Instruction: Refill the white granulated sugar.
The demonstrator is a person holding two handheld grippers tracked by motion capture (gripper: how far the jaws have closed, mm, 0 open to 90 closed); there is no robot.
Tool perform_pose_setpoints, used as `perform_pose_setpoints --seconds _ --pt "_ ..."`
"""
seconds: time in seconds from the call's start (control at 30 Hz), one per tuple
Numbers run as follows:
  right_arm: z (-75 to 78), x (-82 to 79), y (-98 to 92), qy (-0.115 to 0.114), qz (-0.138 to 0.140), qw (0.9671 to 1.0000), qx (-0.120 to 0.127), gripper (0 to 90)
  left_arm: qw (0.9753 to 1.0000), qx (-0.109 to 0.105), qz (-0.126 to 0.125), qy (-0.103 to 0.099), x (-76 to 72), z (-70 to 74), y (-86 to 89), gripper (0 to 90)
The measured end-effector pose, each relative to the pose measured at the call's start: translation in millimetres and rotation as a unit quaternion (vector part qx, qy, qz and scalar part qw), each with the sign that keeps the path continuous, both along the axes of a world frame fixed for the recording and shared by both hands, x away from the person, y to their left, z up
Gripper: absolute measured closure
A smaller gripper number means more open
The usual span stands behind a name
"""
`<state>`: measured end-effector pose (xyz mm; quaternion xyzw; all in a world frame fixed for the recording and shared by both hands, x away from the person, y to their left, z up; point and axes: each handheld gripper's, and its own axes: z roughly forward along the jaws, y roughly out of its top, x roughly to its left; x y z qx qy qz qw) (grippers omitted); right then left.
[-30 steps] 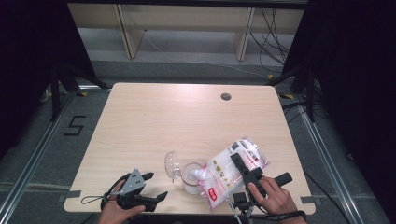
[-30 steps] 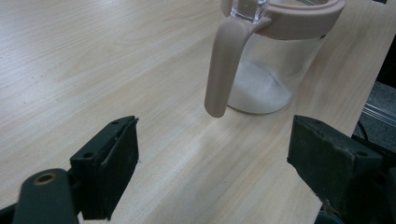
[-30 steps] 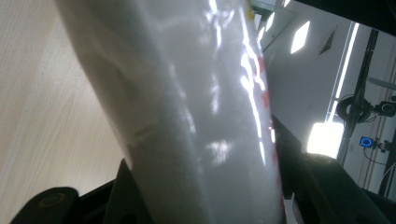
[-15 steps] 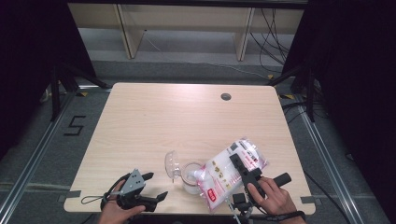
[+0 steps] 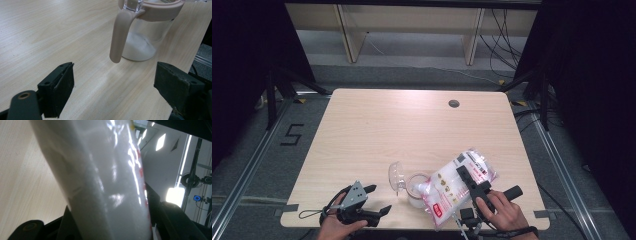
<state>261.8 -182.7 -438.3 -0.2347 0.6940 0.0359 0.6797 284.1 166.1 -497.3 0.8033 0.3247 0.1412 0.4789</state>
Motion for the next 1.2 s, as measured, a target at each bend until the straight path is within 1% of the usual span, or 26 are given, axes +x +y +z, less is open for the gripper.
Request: perform_pose_setpoints --seconds 0.03,0.07,0.1,0.13,0.17,0.27,0.3,0.33,0.43,0.47,0.5,0.53,0.57,0.63,0.67,0.77,0.8,0.83,0.93,0.97,1.03,1.13,1.2 --pt "0.4 -0.1 0.5 -0.001 0.002 1.0000 -0.003 58.9 1.0000 0.000 0.000 0.000 0.0 0.0 0.0 16.0" --pt "0.2 -0.1 0.6 0.000 0.003 1.0000 -0.001 58.9 0.9999 0.014 -0.003 -0.002 0.7 0.5 1.5 16.0" --pt "-1.7 -0.5 0.0 0.008 -0.002 0.9999 0.009 59.0 0.9999 0.012 -0.002 -0.002 0.6 0.4 1.2 16.0" --pt "-0.3 -0.7 0.7 0.002 0.002 1.0000 0.002 59.1 0.9999 0.012 -0.002 -0.002 0.6 0.4 1.2 16.0" --pt "0.2 -1.2 1.1 0.002 0.001 1.0000 0.000 59.1 0.9999 0.012 -0.002 -0.002 0.7 0.4 1.2 16.0" --pt "-0.4 -1.4 1.5 0.004 0.005 1.0000 0.003 59.3 0.9999 0.012 -0.002 -0.002 0.7 0.5 1.3 16.0" --pt "-1.4 -1.6 1.0 0.007 -0.001 1.0000 0.005 59.3 0.9999 0.013 -0.004 -0.001 0.9 0.6 1.6 16.0" --pt "0.2 -1.4 1.8 0.000 0.007 1.0000 -0.004 59.4 0.9999 0.014 -0.004 0.000 0.9 0.7 1.6 16.0" --pt "-0.2 -1.8 1.7 0.002 0.004 1.0000 -0.002 59.5 0.9999 0.012 -0.002 -0.002 0.6 0.6 1.4 16.0" --pt "0.4 -1.8 1.9 0.001 0.005 1.0000 -0.005 59.6 0.9999 0.012 -0.002 -0.002 0.6 0.6 1.4 16.0" --pt "0.5 -1.8 2.0 0.000 0.006 1.0000 -0.006 59.6 1.0000 0.008 -0.001 -0.001 0.3 0.5 1.0 16.0" --pt "0.1 -2.0 1.7 0.002 0.005 1.0000 -0.004 59.7 1.0000 -0.007 0.001 0.001 -0.6 0.1 -0.8 16.0" --pt "-0.9 -1.3 1.3 -0.003 0.014 0.9999 0.003 59.7 1.0000 -0.007 0.001 0.001 -0.6 0.2 -0.7 16.0" --pt "-0.3 -2.0 1.4 0.002 0.008 1.0000 -0.001 59.7 1.0000 -0.007 0.002 0.001 -0.7 0.2 -0.6 16.0" --pt "-1.0 -1.6 1.2 -0.004 0.014 0.9999 0.003 59.8 1.0000 -0.007 0.002 0.002 -0.7 0.2 -0.6 16.0" --pt "-1.0 -1.7 1.2 -0.002 0.013 0.9999 0.003 59.9 1.0000 -0.007 0.002 0.001 -0.7 0.2 -0.6 16.0" --pt "-1.0 -1.9 1.2 -0.002 0.013 0.9999 0.002 59.9 1.0000 -0.007 0.002 0.001 -0.7 0.2 -0.6 16.0" --pt "-0.3 -3.1 1.5 0.002 0.005 1.0000 -0.003 59.9 1.0000 -0.007 0.002 0.002 -0.7 0.3 -0.6 16.0" --pt "0.5 -3.7 2.2 0.000 0.008 0.9999 -0.006 60.0 1.0000 -0.005 0.002 -0.001 -0.5 0.4 -0.2 16.0" --pt "0.5 -3.9 2.1 -0.001 0.008 0.9999 -0.007 60.0 1.0000 0.001 -0.001 -0.006 0.0 0.9 0.3 16.0" --pt "0.5 -4.0 2.2 0.000 0.008 0.9999 -0.007 60.0 1.0000 -0.007 0.003 0.001 -0.7 0.4 -0.4 16.0" --pt "0.5 -3.9 2.2 0.000 0.008 0.9999 -0.007 60.1 1.0000 0.002 -0.003 -0.007 0.3 0.9 0.5 16.0" --pt "1.2 -3.8 2.5 -0.001 0.012 0.9999 -0.010 60.1 1.0000 0.001 -0.005 -0.007 0.6 0.8 0.5 16.0"
